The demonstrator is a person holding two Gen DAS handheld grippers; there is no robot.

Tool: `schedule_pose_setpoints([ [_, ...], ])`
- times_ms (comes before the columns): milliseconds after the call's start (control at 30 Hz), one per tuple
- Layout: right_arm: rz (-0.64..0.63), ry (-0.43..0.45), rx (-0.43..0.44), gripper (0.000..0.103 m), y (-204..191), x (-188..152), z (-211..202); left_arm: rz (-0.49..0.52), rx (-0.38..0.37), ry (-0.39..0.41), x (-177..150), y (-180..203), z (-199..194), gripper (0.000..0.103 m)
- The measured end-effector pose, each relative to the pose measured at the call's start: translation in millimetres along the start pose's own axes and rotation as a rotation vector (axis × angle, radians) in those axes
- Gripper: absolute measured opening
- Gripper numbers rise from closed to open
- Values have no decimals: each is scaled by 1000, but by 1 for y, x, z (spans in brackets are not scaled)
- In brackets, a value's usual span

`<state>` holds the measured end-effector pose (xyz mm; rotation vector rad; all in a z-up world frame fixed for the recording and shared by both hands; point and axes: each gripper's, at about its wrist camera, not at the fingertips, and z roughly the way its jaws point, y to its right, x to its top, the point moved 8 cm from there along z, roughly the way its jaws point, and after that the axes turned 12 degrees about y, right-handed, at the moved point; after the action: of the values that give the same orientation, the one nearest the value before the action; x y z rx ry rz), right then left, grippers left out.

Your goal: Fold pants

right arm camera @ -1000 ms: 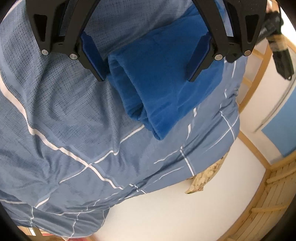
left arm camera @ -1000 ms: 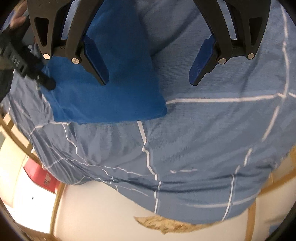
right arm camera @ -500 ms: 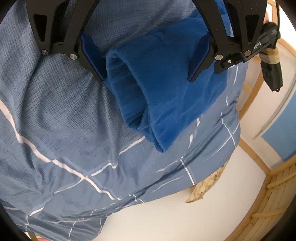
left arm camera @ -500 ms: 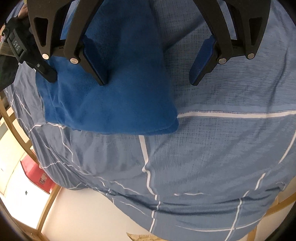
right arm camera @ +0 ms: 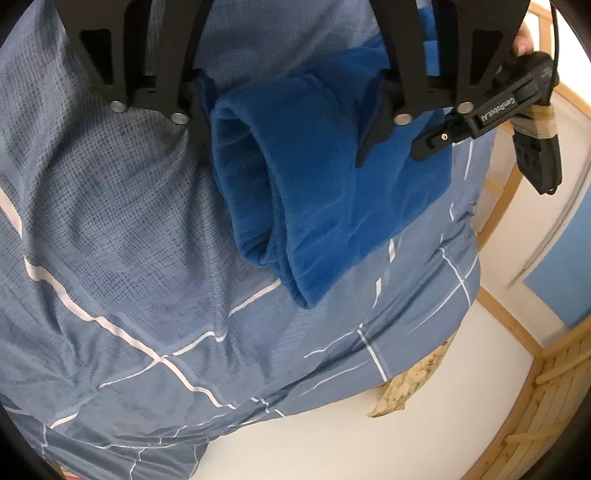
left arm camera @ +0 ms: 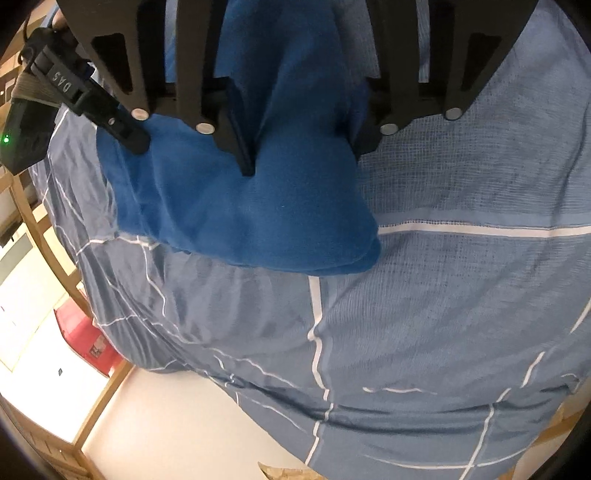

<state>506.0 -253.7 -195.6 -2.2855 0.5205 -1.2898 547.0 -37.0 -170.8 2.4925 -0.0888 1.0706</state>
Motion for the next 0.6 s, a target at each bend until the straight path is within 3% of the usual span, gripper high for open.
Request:
schedule_pose_setpoints([
  [233, -114, 27, -38, 50, -18, 6, -15, 99, 45, 71, 9, 19, -24, 36],
  [600, -172, 112, -16, 49, -57, 19, -66, 157, 20, 178, 34, 30, -97, 36],
])
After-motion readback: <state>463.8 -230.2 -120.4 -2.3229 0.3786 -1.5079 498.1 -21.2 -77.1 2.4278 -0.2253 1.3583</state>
